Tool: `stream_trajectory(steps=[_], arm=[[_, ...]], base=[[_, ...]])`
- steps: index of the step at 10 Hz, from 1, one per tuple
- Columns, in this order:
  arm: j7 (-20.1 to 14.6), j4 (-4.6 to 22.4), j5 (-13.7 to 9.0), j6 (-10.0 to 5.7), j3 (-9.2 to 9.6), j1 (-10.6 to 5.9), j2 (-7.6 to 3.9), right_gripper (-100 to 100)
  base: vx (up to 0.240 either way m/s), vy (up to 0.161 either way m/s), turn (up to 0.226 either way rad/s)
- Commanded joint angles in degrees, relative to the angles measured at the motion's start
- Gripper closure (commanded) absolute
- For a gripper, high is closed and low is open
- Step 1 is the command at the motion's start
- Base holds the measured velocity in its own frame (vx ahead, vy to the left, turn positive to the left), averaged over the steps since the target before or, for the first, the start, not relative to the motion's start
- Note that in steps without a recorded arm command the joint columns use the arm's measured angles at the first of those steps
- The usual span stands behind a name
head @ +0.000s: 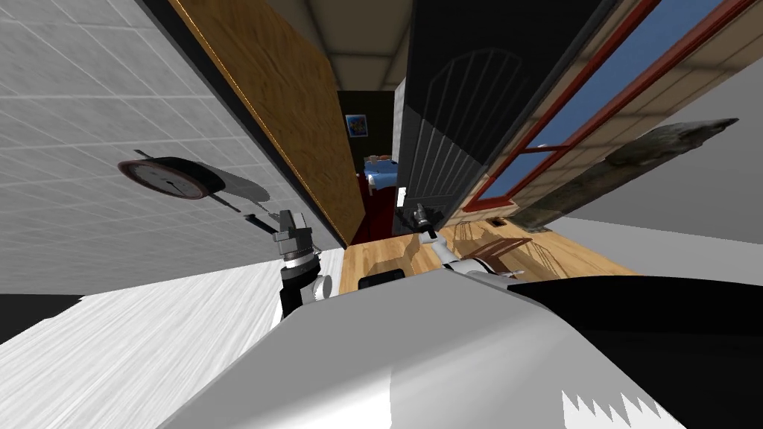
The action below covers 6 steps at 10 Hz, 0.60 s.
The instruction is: Push the door open
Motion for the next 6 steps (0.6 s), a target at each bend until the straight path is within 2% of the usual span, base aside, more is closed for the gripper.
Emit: stream_trajectory(steps=[1, 6], arm=[[-0.2, 2.26, -0.12, 0.2, -0.14, -1.31, -0.35, -100], [-1.04, 8.92, -0.49, 0.6, -0.49, -5.1, -1.72, -100]], base=[[-0.008, -0.07, 0.172], [-0.007, -0.086, 0.166]])
